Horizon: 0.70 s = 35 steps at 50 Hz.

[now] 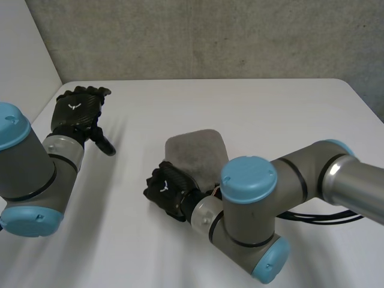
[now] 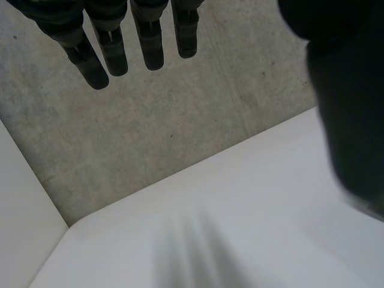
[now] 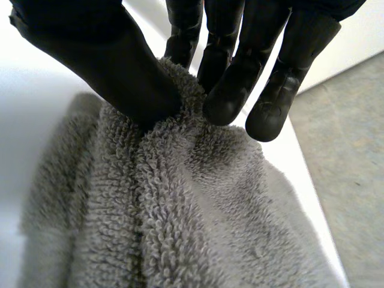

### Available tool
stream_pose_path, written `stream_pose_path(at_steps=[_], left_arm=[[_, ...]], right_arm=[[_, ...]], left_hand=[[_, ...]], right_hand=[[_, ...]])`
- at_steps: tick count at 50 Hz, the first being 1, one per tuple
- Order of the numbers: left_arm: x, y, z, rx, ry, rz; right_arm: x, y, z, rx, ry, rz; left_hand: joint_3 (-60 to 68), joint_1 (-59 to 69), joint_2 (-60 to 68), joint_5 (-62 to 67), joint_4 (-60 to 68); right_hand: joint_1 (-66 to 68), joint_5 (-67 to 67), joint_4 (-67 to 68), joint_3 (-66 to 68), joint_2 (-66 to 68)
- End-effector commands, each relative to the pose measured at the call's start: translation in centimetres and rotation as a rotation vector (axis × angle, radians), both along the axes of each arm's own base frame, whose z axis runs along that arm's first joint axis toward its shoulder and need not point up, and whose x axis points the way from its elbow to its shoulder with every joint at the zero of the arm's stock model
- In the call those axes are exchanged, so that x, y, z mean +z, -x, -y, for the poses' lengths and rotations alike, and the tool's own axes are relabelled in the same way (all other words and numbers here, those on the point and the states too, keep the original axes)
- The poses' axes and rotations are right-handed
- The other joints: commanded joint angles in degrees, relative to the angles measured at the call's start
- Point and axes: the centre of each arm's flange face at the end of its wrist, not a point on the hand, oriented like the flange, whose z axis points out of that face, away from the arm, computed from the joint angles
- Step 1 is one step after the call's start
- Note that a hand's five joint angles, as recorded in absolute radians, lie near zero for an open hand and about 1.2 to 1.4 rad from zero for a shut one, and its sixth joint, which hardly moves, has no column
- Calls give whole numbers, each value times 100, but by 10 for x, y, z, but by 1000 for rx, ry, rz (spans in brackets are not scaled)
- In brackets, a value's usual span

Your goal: Fold the towel.

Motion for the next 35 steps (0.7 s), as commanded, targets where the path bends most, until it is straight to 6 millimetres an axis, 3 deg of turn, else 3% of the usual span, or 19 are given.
stream_pose_path(at_steps=[1,2,5,14,19,25,33,35], left_arm=[[1,6,-2,-22,5,-2],[2,8,-2,-27,9,-5],[7,18,-6,-57,27,-14],[12,44,-17,-132,42,-56],[-4,72,-30,-212,-3,-80],[-21,86,-33,-243,-36,-68],[-60,94,-36,-259,-126,-22],[-75,96,-38,-268,-156,-2]], right_arm=[[55,16,14,-130,-85,184],[65,22,16,-167,-119,223],[71,34,19,-232,-175,260],[71,72,47,-444,-196,271],[74,90,71,-560,-317,381],[78,97,87,-592,-409,458],[46,92,102,-571,-585,414],[27,91,107,-589,-632,374]], left_hand=[[-353,-459,-446,-1215,-473],[-353,-459,-446,-1215,-473],[-353,-459,-446,-1215,-473],[-370,-476,-463,-1231,-490],[-370,-476,-463,-1231,-490],[-370,-476,-463,-1231,-490],[-370,-476,-463,-1231,-490],[-369,-476,-462,-1231,-490]], right_hand=[[-4631,-4651,-4648,-4654,-4406],[-5447,-5468,-5465,-5471,-5222],[-6524,-6544,-6541,-6547,-6298],[-6524,-6544,-6541,-6547,-6298],[-6524,-6544,-6541,-6547,-6298],[-6524,-6544,-6541,-6547,-6298],[-6524,-6544,-6541,-6547,-6298],[-6524,-6544,-6541,-6547,-6298]])
